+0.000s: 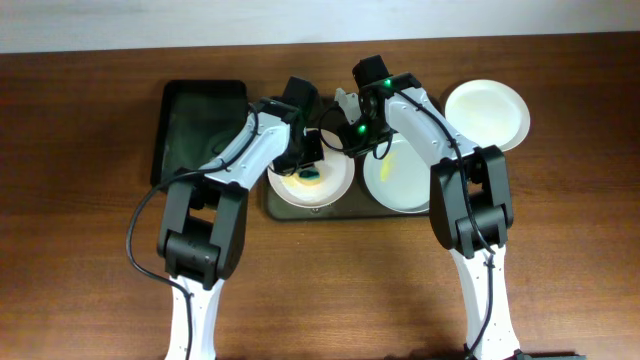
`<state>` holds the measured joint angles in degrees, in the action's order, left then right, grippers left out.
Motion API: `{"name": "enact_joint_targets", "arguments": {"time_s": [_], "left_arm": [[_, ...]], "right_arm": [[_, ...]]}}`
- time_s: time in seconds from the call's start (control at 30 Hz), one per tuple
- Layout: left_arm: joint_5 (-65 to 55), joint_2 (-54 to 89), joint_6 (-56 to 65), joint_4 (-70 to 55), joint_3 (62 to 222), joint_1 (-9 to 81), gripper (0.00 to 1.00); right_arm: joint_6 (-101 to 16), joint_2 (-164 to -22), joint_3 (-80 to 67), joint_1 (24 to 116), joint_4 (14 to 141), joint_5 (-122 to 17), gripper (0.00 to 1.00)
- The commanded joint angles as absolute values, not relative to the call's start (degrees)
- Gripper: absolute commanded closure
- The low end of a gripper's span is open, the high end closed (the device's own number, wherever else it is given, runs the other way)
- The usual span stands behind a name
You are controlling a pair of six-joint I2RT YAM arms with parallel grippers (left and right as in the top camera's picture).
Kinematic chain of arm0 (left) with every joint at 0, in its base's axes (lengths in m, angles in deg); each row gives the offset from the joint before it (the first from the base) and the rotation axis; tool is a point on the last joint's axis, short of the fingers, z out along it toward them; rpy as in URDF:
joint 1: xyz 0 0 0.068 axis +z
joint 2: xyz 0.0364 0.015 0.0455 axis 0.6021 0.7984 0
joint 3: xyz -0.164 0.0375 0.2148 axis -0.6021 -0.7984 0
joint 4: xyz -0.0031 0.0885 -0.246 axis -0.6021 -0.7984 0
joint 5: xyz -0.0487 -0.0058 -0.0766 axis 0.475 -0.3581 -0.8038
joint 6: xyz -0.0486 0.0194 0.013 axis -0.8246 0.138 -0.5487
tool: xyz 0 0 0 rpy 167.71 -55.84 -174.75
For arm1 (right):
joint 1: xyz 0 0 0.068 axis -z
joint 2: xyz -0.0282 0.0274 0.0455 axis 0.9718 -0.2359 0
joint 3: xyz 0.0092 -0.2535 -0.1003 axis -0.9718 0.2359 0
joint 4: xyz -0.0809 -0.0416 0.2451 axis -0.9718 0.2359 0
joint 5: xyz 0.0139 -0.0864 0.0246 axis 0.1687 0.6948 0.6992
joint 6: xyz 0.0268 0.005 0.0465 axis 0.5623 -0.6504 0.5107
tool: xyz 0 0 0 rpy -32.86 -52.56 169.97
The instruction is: Clean dirty plates on tray and stack at the side
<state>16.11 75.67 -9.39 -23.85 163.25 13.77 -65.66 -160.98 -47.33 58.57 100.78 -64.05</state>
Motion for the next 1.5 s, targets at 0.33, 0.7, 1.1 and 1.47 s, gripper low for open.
{"name": "enact_joint_targets", "arguments": {"time_s": [0.33,0.7,1.1,1.47], "left_arm": [[34.9,78.5,-16.9,-41.7,169.1,17.1,1.0],[19.2,78.7,-2.9,-41.7,175.8,16.8,0.36],[18.0,79.0,-2.9,-42.2,175.5,16.5,0.71],[17.9,80.6,-2.9,-42.3,175.5,15.7,1.0]], "right_arm": [[-66.2,-161.6,-47.1,58.1,100.5,-63.0,0.96],[-66.3,-161.6,-47.1,58.1,100.5,-63.0,0.96],[-66.3,-161.6,-47.1,58.1,100.5,-63.1,0.96],[-66.3,-161.6,-47.1,58.1,100.4,-63.0,0.95]]}}
